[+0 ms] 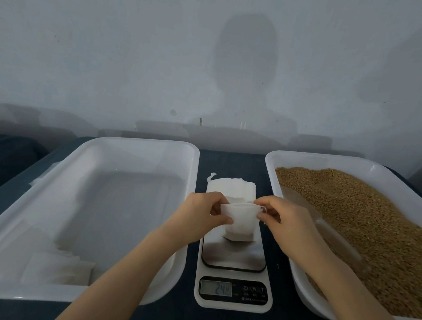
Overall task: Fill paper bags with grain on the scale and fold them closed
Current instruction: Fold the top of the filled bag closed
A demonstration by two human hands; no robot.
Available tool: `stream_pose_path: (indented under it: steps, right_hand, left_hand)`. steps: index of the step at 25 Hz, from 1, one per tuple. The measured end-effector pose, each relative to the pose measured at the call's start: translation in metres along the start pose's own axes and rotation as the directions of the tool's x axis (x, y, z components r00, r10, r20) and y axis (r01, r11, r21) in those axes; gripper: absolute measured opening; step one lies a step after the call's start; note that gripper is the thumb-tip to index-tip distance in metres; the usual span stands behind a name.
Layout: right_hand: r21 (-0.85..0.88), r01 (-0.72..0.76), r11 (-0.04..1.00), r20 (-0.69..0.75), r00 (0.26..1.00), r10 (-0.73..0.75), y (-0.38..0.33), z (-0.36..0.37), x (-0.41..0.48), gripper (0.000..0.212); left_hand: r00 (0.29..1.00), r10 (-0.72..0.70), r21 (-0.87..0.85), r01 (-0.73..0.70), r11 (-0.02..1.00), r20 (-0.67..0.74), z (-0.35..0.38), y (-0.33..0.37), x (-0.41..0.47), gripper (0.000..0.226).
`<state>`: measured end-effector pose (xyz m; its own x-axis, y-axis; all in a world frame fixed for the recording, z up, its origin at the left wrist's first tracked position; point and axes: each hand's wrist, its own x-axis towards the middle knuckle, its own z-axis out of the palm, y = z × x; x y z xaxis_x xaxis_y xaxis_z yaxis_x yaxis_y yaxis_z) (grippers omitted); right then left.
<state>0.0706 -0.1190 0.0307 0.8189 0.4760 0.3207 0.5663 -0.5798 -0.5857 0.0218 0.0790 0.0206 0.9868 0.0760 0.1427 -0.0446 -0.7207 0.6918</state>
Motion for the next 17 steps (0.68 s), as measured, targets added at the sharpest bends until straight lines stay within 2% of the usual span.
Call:
stream_pose_path:
  steps: [17]
  right_hand:
    - [0.018,0.021,1.0,-0.024,0.999,-0.021,0.0027,0.0024,0.0014,0.025]
  left_hand:
    - [1.0,0.001,0.001,-0.001,1.0,0.019,-0.0004,0.0005,-0.0009,0.018]
